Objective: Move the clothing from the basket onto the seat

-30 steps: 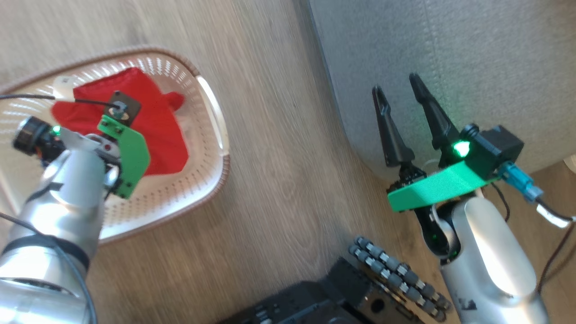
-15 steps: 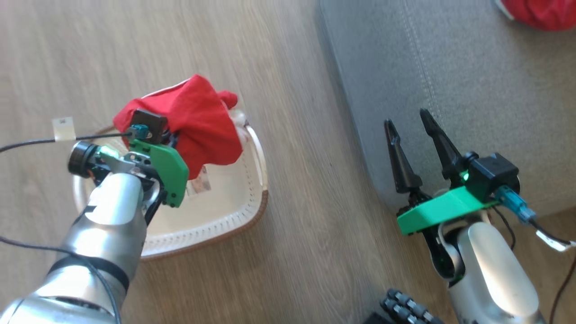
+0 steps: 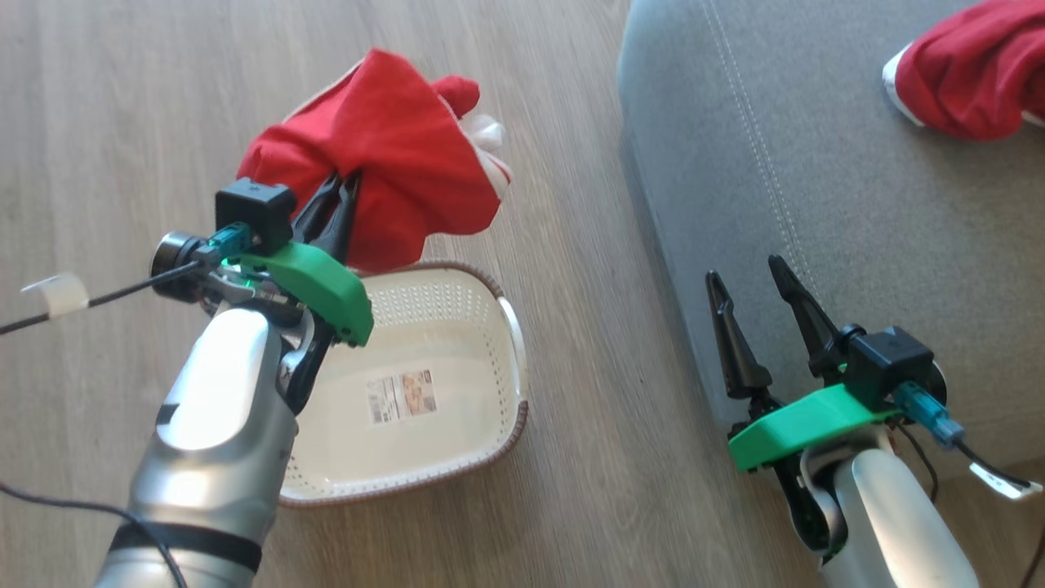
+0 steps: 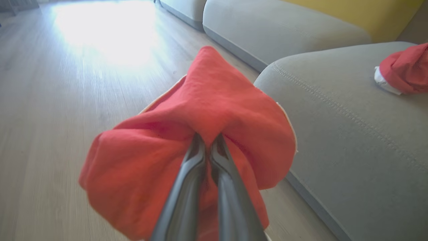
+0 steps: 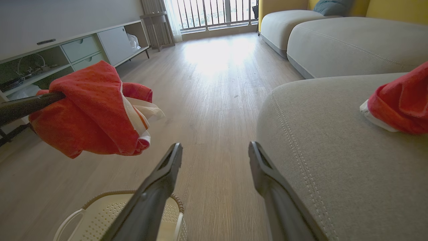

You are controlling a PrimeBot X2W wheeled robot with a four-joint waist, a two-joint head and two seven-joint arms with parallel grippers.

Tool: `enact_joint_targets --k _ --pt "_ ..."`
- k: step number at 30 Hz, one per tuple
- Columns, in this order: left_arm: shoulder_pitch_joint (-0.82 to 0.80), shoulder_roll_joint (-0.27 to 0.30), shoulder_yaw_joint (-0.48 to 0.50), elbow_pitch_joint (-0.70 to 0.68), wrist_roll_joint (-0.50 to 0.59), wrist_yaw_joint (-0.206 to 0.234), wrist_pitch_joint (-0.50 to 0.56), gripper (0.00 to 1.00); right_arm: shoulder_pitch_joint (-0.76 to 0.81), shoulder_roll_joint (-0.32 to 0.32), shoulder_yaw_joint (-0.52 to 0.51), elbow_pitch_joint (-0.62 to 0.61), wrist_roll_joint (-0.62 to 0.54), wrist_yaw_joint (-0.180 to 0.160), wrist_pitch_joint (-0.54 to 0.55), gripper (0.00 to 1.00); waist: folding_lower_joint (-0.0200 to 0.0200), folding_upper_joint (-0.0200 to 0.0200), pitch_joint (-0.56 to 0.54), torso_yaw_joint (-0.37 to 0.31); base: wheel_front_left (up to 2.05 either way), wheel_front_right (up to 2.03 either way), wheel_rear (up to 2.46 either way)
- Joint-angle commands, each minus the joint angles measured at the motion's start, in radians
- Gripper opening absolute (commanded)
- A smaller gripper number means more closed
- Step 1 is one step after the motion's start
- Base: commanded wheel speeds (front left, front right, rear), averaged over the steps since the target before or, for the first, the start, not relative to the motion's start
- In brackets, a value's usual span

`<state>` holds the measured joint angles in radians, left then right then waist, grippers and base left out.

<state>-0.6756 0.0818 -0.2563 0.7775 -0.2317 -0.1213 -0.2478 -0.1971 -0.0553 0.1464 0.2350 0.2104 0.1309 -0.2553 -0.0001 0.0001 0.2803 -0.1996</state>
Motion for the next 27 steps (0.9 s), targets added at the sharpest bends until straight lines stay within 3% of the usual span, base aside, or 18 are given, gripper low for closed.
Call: enact_joint_targets --k 1,9,15,27 --pt "0.001 0.01 0.051 -0.116 -0.004 -0.005 -0.014 0.0 0.013 0.0 0.019 -0.029 -0.009 0.0 -0.006 1.0 0.0001 -0.0001 -0.043 0.022 0.0 0.0 0.0" --pt "0.117 -0.013 0.125 -0.412 0.006 -0.007 -0.014 0.0 0.048 -0.02 0.015 -0.035 -0.006 0.0 -0.006 1.0 0.0001 -0.0001 -0.116 0.039 0.0 0.0 0.0" --pt "0.199 -0.024 0.129 -0.542 0.005 -0.008 -0.014 0.0 0.064 -0.029 0.017 -0.041 -0.003 0.0 -0.006 1.0 0.0001 -0.0001 -0.142 0.046 0.0 0.0 0.0" --pt "0.337 -0.03 -0.067 -0.654 -0.009 -0.009 -0.014 0.0 0.098 -0.046 0.018 -0.052 0.011 0.0 -0.006 1.0 0.0001 -0.0001 -0.179 0.066 0.0 0.0 0.0"
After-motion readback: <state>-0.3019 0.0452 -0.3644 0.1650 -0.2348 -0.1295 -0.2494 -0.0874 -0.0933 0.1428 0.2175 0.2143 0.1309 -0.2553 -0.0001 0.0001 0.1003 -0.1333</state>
